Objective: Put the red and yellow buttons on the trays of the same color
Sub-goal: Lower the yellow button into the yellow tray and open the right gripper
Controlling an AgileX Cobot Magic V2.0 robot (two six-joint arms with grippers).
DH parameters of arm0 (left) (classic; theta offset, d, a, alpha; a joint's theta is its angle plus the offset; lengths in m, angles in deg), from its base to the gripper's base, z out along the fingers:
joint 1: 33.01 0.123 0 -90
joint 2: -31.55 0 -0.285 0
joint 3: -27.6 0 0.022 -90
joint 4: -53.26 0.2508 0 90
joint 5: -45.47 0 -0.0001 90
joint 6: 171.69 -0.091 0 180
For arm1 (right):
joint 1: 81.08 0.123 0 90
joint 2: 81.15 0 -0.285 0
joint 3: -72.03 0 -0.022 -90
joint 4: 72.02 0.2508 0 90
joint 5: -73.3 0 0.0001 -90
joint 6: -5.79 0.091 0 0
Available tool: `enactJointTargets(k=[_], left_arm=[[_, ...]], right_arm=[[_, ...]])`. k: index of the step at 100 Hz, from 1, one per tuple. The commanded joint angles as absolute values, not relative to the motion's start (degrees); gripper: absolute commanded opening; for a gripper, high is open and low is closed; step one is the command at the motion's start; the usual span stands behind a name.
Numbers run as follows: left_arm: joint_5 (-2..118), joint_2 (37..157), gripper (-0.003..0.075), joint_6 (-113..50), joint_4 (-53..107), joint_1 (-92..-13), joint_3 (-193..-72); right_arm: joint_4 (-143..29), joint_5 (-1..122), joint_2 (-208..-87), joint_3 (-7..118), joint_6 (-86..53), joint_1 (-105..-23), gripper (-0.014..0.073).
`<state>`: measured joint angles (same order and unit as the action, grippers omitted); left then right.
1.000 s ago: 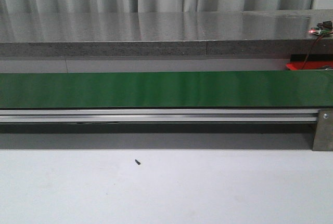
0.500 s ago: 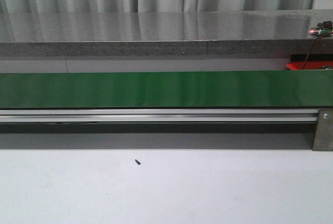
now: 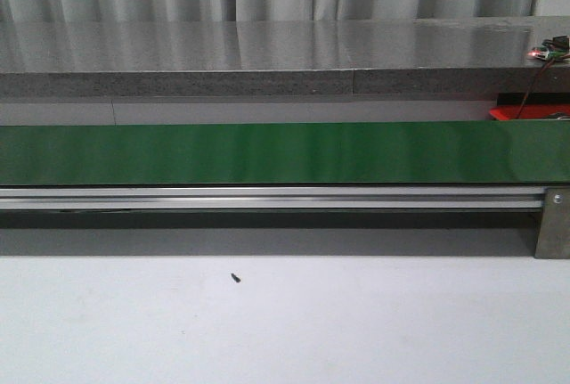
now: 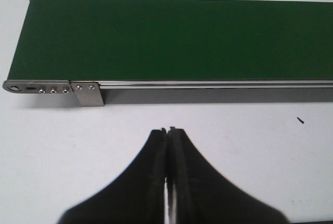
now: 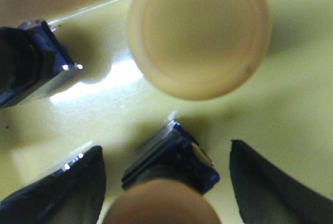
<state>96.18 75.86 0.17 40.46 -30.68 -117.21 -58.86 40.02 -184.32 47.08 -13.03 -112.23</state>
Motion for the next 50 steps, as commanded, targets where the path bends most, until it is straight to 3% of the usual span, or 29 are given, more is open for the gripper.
enactJointTargets(k=[1, 44, 50], left_arm=[[92.76, 75.76, -0.0020, 0.17, 39.35, -31.12, -118.68], [92.76, 75.76, -0.0020, 0.17, 39.35, -31.12, -118.68], [92.76, 75.76, -0.0020, 0.17, 39.35, -31.12, -118.68]], right_arm=[[-58.99, 41.25, -180.87, 48.45, -13.05, -112.57, 0.0521], [-61.29, 38.67, -169.32, 48.52, -13.05, -112.61, 0.0516], [-61.51, 38.41, -166.75, 48.52, -13.05, -112.43, 0.0463]])
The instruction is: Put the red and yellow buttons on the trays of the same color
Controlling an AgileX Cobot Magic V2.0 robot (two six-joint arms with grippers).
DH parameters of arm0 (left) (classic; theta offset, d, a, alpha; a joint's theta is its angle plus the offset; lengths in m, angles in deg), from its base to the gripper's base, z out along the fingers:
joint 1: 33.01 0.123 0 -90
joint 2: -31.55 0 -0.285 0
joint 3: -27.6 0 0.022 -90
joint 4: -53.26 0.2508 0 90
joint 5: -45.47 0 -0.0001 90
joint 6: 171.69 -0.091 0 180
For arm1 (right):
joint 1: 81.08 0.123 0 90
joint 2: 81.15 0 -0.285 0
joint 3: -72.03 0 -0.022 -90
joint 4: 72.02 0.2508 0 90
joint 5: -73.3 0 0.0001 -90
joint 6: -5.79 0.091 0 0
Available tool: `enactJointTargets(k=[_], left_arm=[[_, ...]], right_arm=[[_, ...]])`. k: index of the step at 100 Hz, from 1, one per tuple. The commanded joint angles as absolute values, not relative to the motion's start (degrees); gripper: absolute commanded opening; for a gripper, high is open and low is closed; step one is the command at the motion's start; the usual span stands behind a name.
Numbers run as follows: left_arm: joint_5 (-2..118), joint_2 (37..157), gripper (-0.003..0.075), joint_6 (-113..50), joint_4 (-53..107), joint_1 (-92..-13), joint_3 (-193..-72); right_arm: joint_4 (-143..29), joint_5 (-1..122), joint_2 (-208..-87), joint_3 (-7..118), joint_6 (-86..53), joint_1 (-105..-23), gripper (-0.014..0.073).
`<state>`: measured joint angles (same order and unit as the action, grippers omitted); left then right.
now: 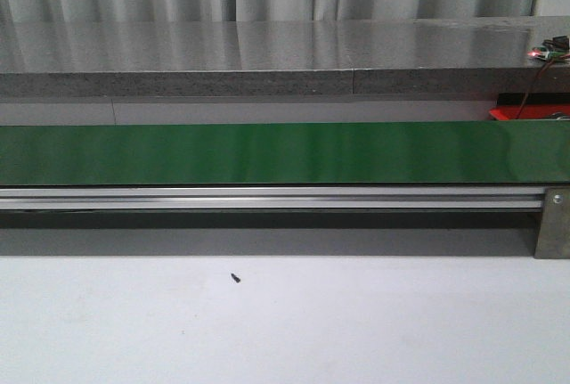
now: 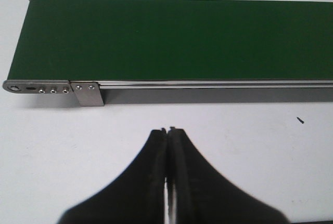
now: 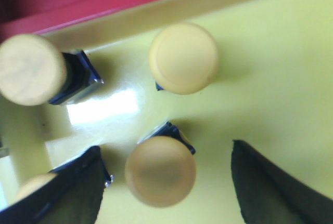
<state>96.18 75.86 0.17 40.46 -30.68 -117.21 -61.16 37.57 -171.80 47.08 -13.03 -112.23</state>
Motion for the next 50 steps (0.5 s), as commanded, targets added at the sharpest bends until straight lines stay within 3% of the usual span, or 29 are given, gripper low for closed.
enactJointTargets(k=[1, 22, 50], left_arm=[[92.76, 75.76, -0.0020, 0.17, 39.35, -31.12, -118.68], [92.76, 75.76, -0.0020, 0.17, 39.35, -31.12, -118.68], [92.76, 75.76, -0.0020, 0.17, 39.35, -31.12, -118.68]], right_arm=[[-61.51, 38.41, -166.47, 48.52, -13.05, -112.33, 0.0452], [-58.88, 37.36, -157.63, 48.52, -13.16, -110.37, -0.0065], [-57.02, 37.72, -151.10, 48.52, -13.10, -101.03, -0.0066]])
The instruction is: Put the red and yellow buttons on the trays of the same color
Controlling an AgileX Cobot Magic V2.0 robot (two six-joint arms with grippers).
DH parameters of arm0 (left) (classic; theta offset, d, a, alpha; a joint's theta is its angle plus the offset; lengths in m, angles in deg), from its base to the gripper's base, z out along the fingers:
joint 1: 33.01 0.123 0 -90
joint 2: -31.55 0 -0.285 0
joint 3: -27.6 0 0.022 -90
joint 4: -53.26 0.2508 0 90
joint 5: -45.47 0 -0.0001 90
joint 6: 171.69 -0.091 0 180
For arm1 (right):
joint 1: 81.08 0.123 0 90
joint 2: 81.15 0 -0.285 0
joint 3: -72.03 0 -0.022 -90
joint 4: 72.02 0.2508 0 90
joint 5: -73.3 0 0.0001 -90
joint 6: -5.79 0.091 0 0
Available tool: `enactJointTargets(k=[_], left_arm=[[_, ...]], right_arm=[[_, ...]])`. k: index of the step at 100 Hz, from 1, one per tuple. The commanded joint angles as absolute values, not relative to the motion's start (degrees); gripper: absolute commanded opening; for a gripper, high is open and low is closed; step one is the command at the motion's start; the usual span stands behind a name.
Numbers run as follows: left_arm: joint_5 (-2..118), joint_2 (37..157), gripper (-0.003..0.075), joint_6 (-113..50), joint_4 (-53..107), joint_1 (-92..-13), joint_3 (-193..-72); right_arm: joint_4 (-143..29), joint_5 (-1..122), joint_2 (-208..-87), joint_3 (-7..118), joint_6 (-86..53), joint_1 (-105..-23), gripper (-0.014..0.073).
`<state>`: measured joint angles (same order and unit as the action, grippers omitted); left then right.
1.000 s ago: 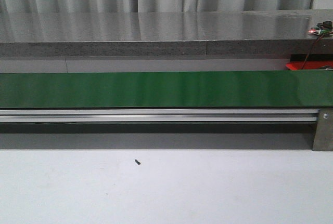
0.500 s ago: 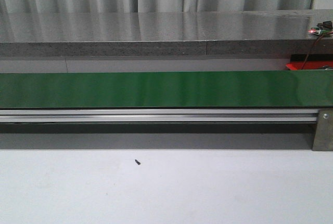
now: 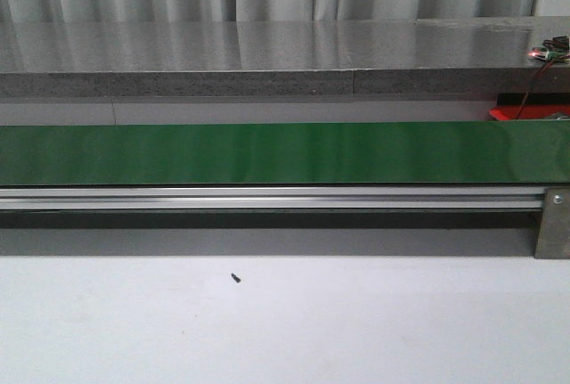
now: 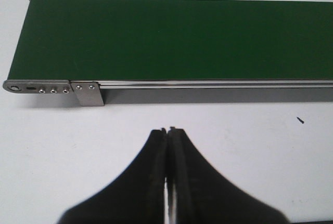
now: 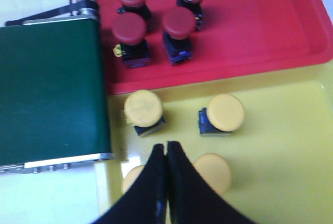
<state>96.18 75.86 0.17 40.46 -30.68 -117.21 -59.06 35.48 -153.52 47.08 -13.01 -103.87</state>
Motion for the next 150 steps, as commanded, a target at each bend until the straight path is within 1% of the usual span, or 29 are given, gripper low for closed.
enactJointTargets(k=[1, 12, 25, 42, 75, 108, 150], left_arm=[[92.76, 75.76, -0.0020, 0.17, 39.35, -31.12, -118.68], [92.76, 75.76, -0.0020, 0.17, 39.35, -31.12, -118.68], [92.76, 75.76, -0.0020, 0.17, 39.35, -31.12, -118.68], [92.76, 75.76, -0.0020, 0.17, 39.35, -31.12, -118.68], [92.76, 75.76, -0.0020, 0.17, 39.35, -31.12, -118.68], [92.76, 75.76, -0.0020, 0.17, 39.35, -31.12, -118.68], [92.76, 75.76, -0.0020, 0.17, 39.35, -31.12, -118.68]], right_arm=[[-56.60, 37.88, -150.95, 48.52, -13.10, -100.74, -0.0066], [-51.80, 39.22, -150.71, 48.52, -13.10, -96.09, -0.0066], [-50.18, 41.86, -150.69, 48.52, -13.10, -90.99, -0.0066], [-50.24, 43.34, -150.64, 48.52, -13.06, -87.07, -0.0066], [-53.49, 44.55, -146.96, 47.45, -13.06, -86.80, -0.0059], [-51.65, 51.94, -137.80, 39.69, -13.19, -86.80, -0.0059], [-50.87, 53.68, -126.04, 30.45, -13.14, -86.80, -0.0059]])
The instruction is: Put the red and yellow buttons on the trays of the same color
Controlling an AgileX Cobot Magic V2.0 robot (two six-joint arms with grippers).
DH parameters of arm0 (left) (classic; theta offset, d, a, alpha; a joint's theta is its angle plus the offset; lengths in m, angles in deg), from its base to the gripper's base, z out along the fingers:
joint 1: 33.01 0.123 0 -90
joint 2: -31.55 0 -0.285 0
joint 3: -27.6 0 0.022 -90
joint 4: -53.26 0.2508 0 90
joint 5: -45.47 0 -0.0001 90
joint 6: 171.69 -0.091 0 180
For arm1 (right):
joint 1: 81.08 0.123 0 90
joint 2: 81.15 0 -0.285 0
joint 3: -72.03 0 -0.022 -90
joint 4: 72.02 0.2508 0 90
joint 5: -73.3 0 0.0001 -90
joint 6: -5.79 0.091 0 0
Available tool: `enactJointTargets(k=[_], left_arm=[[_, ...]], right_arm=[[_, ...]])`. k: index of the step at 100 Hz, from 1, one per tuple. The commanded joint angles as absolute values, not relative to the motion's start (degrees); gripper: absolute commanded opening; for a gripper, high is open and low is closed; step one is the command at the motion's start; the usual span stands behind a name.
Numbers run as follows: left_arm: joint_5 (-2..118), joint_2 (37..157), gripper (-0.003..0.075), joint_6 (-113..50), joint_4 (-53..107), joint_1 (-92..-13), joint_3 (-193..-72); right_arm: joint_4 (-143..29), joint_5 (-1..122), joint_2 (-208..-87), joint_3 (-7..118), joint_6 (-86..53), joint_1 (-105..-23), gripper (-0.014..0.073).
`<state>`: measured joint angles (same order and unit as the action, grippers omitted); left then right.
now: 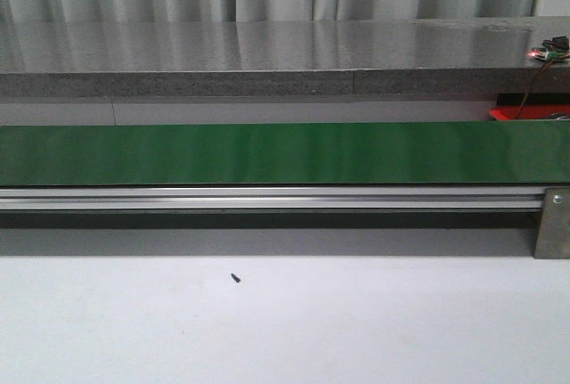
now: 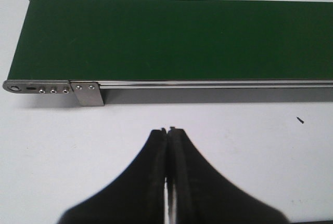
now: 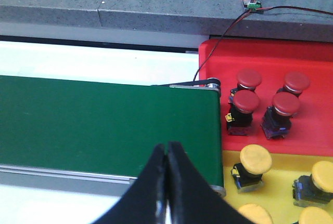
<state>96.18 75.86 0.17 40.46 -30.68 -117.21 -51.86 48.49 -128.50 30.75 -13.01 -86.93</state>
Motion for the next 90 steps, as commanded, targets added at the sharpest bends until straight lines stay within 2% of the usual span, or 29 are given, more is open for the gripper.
enactJointTargets(k=[1, 22, 33, 49, 59, 73, 90], left_arm=[[92.76, 75.76, -0.0020, 0.17, 39.35, -31.12, -118.68], [92.76, 75.76, -0.0020, 0.17, 39.35, -31.12, -118.68], [92.76, 75.76, -0.0020, 0.17, 39.35, -31.12, -118.68], [92.76, 75.76, -0.0020, 0.17, 39.35, -31.12, -118.68], [92.76, 75.76, -0.0020, 0.17, 39.35, -31.12, -118.68], [92.76, 75.76, -0.0020, 0.17, 39.35, -31.12, -118.68], [92.76, 75.76, -0.0020, 0.17, 39.35, -31.12, -118.68]], right_arm=[[-50.75, 53.92, -125.63, 30.07, -13.14, -86.80, -0.0059], [-49.00, 57.89, -120.52, 24.31, -13.14, -86.80, -0.0059], [-53.68, 58.35, -116.85, 22.02, -12.23, -86.87, -0.0059], [-68.78, 59.47, -111.23, 17.58, 3.43, -86.66, -0.0059], [-76.63, 64.24, -106.68, 13.37, 11.53, -85.50, -0.0060], [-81.02, 72.12, -102.41, 7.82, 14.54, -84.16, -0.0060], [-81.02, 71.26, -98.52, 3.60, 14.54, -84.21, -0.0060]])
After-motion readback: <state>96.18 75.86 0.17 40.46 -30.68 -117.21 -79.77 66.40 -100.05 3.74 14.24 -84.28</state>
